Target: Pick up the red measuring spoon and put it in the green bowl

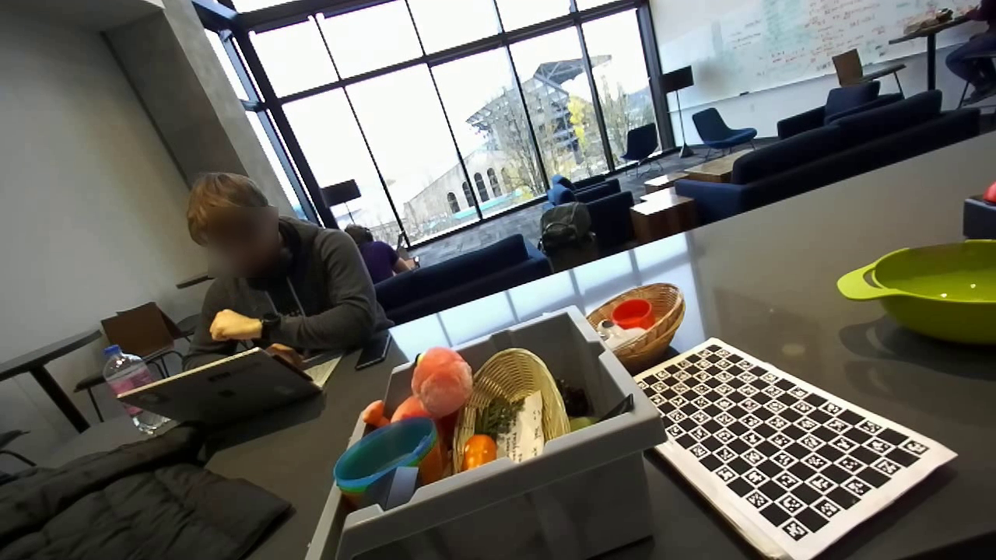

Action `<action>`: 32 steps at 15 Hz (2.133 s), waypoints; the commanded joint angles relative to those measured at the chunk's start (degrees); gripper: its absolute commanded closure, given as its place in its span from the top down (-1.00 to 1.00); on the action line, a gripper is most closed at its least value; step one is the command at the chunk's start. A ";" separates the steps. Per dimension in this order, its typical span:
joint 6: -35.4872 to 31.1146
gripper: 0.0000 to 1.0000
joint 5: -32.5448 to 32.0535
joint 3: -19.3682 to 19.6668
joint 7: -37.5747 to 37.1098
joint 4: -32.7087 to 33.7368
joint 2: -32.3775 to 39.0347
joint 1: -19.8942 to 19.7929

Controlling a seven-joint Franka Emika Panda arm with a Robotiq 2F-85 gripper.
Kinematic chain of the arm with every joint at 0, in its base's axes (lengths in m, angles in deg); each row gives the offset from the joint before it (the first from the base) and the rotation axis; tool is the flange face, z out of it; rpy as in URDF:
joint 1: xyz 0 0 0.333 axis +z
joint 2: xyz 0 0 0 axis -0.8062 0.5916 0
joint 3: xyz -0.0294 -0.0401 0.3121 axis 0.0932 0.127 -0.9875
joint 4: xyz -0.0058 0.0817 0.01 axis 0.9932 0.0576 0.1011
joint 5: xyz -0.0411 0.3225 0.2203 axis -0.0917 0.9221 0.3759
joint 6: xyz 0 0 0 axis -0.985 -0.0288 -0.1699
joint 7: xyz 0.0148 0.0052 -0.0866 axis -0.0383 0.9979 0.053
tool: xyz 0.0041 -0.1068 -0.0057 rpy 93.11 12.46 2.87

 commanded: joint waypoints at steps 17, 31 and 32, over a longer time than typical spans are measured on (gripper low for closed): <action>-1.49 -0.92 8.25 0.31 2.37 2.62 5.37 11.15; -7.21 -0.92 13.79 -12.25 -33.00 12.01 21.42 11.87; -7.81 -0.92 12.40 -12.43 -37.30 11.44 21.00 11.52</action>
